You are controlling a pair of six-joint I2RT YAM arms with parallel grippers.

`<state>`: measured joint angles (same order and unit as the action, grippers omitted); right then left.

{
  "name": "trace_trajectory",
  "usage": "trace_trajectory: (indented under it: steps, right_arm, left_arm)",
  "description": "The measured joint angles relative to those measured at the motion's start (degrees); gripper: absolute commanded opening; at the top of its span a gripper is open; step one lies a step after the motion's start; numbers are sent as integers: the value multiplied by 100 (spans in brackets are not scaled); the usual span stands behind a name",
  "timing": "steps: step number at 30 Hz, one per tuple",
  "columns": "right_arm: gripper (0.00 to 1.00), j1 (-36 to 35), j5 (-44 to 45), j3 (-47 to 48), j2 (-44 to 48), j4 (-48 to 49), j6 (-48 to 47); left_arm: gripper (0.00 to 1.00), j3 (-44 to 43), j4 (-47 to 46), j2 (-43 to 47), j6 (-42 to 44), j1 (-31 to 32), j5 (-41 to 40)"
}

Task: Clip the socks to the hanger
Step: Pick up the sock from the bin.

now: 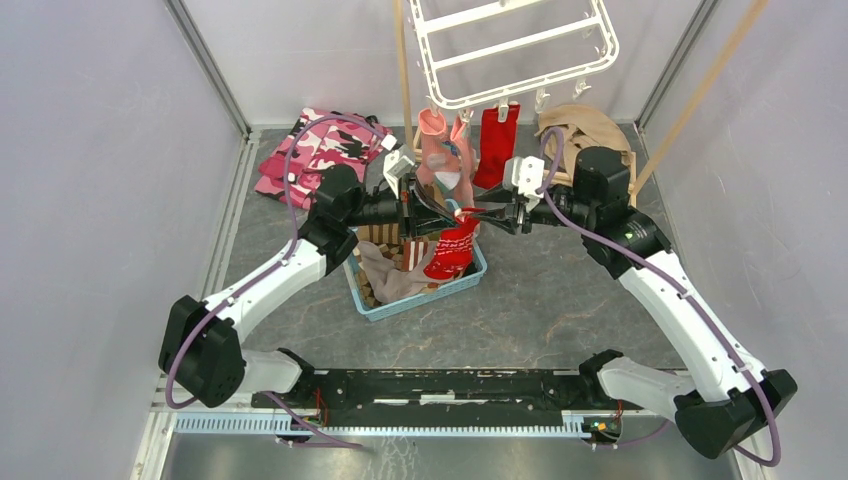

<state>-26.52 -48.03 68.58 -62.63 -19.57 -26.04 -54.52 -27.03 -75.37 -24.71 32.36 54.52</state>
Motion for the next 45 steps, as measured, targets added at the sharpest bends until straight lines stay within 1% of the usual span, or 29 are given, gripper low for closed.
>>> trace_trajectory:
  steps: [1,3,12,22,26,29,30,32,36,40,45]
  right_arm:
    - [31,0,-11,0,20,0,-24]
    - [29,0,-48,0,20,-11,-44]
    - [30,0,-103,0,-85,-282,-223]
    - [28,-44,-98,0,-162,-466,-341]
    - [23,-74,-66,0,-216,-518,-393]
    - [17,-76,2,0,-221,-538,-413]
    - [13,-76,28,0,-221,-538,-424]
    - [0,-83,63,0,-221,-540,-426]
    - [0,-85,120,0,-219,-542,-452]
    - [0,-85,190,0,-188,-597,-505]
    - [0,-85,186,46,-144,-809,-586]
  left_arm:
    - [2,0,57,-2,0,-11,0]
    - [2,-2,125,-2,-2,-15,0]
    - [2,-7,140,-2,-2,-24,-4]
    - [2,-7,140,0,-7,-24,-4]
    - [3,-7,120,-2,-17,-24,7]
    - [3,-7,116,-2,-55,-24,22]
    - [3,-7,116,-2,-68,-24,37]
    - [3,-7,107,-2,-96,-24,70]
    - [3,-7,107,-2,-111,-37,44]
    - [3,-9,308,0,-70,-92,-332]
    - [2,-74,780,2,240,-149,-763]
